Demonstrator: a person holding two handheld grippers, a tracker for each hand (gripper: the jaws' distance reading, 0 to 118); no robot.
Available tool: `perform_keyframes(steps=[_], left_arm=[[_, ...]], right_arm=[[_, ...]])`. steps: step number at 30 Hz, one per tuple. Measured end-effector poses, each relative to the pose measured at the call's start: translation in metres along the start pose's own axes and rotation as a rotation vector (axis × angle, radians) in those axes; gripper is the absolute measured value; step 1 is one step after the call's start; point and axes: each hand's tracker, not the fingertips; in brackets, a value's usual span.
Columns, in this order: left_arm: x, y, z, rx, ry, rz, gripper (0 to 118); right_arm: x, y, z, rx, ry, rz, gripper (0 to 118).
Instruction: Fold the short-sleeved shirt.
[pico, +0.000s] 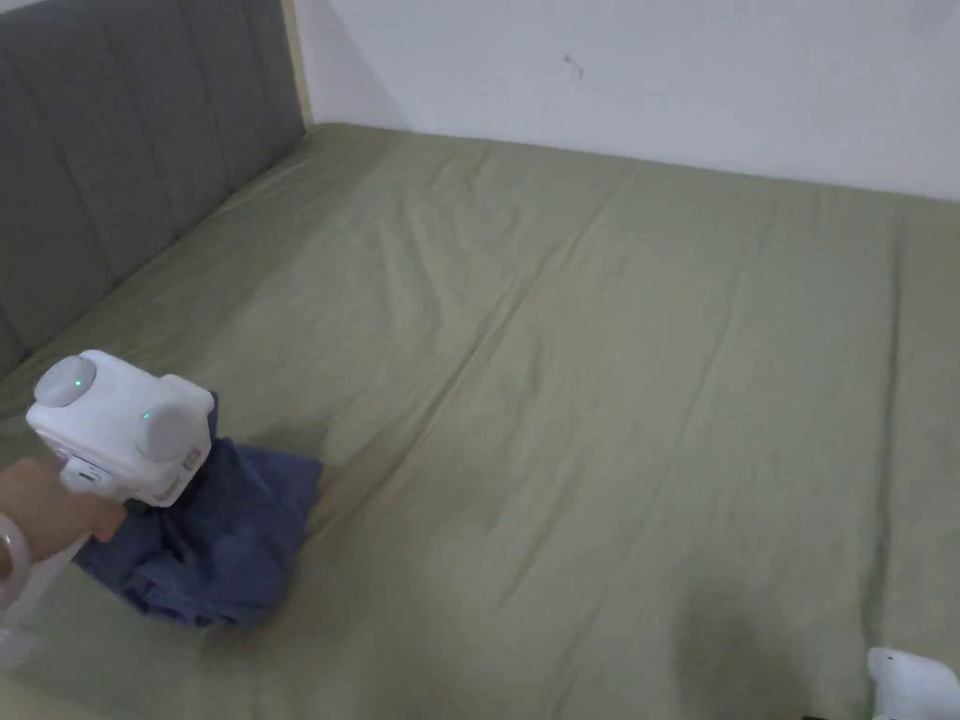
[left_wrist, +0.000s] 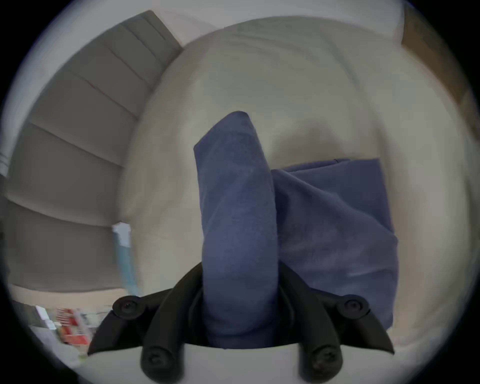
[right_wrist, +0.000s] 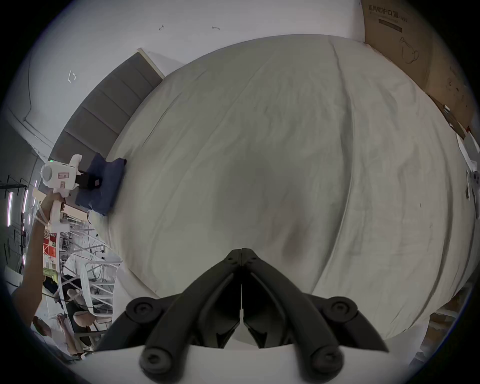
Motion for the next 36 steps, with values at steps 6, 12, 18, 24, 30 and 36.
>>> perform_keyframes(steps=[6, 12, 18, 24, 30, 36], left_arm=[[-0.03, -0.005, -0.019, -0.011, 0.153, 0.065, 105], [-0.047, -0.015, 0.008, 0.039, -0.045, 0.324, 105], [-0.01, -0.019, 0.058, 0.171, -0.284, 0.338, 28], [0.058, -0.041, 0.117, 0.324, -0.452, 0.354, 0], [0.102, -0.053, 0.178, 0.465, -0.44, 0.366, 0], [0.133, -0.06, 0.251, 0.644, -0.417, 0.391, 0]], right_arm=[[0.003, 0.007, -0.006, -0.006, 0.001, -0.01, 0], [0.011, 0.006, 0.001, 0.012, 0.005, -0.022, 0], [0.019, 0.0, 0.011, 0.038, 0.02, -0.047, 0], [0.021, -0.009, 0.03, 0.077, 0.013, -0.03, 0], [0.028, -0.018, 0.052, 0.147, 0.04, -0.043, 0], [0.021, -0.014, 0.09, 0.294, -0.022, 0.036, 0]])
